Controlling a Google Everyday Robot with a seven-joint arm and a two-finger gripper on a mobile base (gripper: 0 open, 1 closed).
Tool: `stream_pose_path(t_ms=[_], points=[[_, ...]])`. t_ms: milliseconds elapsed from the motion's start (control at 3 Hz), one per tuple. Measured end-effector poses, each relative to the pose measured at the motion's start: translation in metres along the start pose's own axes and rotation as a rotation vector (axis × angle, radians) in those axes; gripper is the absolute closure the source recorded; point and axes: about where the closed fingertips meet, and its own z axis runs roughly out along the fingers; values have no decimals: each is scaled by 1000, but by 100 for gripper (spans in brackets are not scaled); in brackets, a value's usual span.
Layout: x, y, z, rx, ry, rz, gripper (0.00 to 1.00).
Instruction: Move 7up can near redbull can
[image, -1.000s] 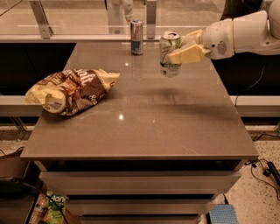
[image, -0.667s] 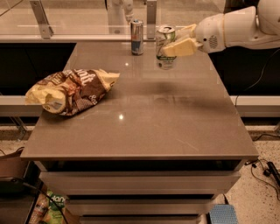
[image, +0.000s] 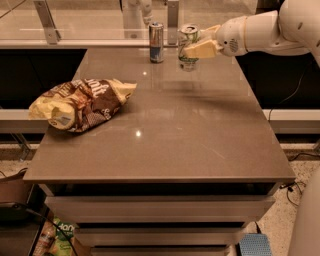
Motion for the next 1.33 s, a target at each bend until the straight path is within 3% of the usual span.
stream_pose_path(t_ms=[667, 1333], points=[[9, -52, 11, 111, 3, 8, 100], [30, -76, 40, 108, -42, 113, 100]])
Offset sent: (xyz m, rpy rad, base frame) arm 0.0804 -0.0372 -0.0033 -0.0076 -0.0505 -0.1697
